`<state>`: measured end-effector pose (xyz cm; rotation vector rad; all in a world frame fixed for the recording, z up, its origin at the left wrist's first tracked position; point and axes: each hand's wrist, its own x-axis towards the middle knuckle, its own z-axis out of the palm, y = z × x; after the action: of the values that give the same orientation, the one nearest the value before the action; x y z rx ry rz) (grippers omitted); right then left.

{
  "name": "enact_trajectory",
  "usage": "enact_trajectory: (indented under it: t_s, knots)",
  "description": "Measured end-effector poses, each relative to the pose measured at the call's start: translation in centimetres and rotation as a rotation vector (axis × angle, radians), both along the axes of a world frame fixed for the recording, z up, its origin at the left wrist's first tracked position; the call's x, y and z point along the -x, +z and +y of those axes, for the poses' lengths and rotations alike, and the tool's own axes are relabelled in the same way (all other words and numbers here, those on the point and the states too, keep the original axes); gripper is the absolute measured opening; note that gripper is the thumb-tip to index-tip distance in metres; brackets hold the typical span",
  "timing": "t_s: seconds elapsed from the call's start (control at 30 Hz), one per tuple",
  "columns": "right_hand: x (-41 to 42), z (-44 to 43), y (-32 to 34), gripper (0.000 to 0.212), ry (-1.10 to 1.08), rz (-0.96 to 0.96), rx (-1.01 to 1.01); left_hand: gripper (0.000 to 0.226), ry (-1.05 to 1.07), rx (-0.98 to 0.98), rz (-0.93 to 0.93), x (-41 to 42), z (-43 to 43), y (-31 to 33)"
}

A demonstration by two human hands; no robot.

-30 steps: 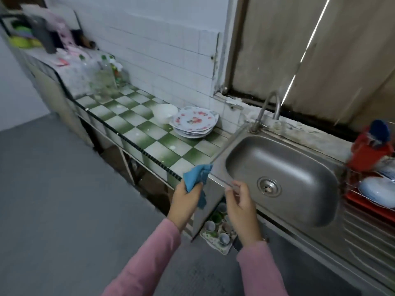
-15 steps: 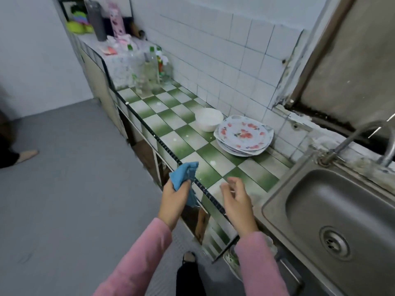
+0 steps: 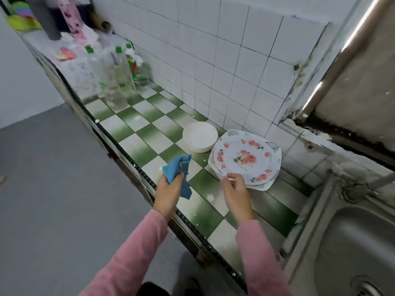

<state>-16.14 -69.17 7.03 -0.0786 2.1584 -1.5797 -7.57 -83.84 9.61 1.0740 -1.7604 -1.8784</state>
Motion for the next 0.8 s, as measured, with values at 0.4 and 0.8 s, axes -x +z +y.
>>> enact_trajectory:
  t_s: [0.4, 0.8]
  knots:
    - [8.1, -13.1, -5.9, 0.032, -0.222, -0.418, -0.012, 0.019, -0.124, -0.060, -0.105, 11.1, -12.0, -3.1]
    - [16.9, -23.9, -8.8, 0.063, -0.625, -0.810, 0.251, 0.011, -0.373, 0.053, -0.177, 19.8, -22.7, -3.7]
